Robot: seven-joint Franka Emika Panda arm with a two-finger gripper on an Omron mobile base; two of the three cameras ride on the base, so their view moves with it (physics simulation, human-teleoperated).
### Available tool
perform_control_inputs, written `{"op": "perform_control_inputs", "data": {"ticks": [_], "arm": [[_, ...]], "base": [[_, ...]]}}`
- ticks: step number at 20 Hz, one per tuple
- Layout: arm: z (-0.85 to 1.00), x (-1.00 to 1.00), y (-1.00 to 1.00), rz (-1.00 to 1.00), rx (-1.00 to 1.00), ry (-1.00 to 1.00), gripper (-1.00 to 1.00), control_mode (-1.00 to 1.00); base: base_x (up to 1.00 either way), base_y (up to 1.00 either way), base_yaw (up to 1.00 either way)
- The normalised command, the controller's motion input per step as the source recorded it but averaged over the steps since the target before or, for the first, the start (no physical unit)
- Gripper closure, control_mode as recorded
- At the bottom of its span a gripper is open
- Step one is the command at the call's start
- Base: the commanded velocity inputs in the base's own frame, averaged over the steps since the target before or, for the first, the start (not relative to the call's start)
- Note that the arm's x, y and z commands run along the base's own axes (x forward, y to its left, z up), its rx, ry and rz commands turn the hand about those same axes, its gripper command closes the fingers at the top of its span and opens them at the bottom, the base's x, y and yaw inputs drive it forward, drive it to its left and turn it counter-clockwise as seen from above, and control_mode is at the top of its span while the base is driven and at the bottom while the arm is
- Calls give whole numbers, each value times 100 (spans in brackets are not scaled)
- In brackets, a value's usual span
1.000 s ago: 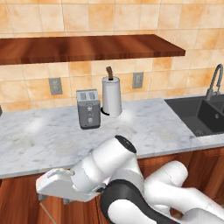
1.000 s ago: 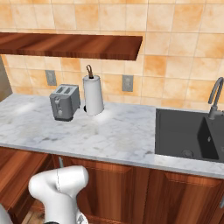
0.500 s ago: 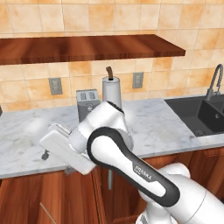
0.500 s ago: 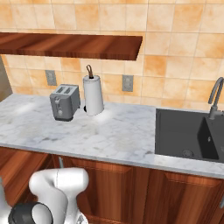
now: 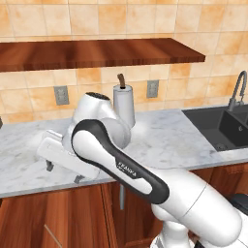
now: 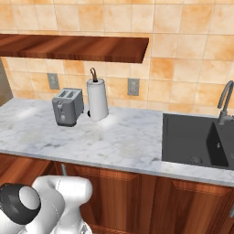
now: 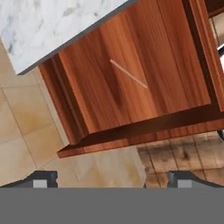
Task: Take a straw from the drawer in front and place it inside the glass cup on the dining counter.
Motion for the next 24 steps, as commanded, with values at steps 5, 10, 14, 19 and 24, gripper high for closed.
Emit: {"op": "perform_control_inputs", "data": {"ticks": [5, 10, 14, 19, 24], "arm": [[-45, 1, -11, 23, -18, 6, -100, -100], [-56, 5, -18, 30, -7, 3, -100, -100], [-47, 11, -4, 24, 0, 0, -100, -100], [-49, 17, 0, 15, -1, 0, -100, -100], [-44, 21, 0, 7, -5, -12, -100, -100]], "base": [[0, 0, 0], [0, 0, 0], [0, 0, 0], [0, 0, 0], [0, 0, 0]]}}
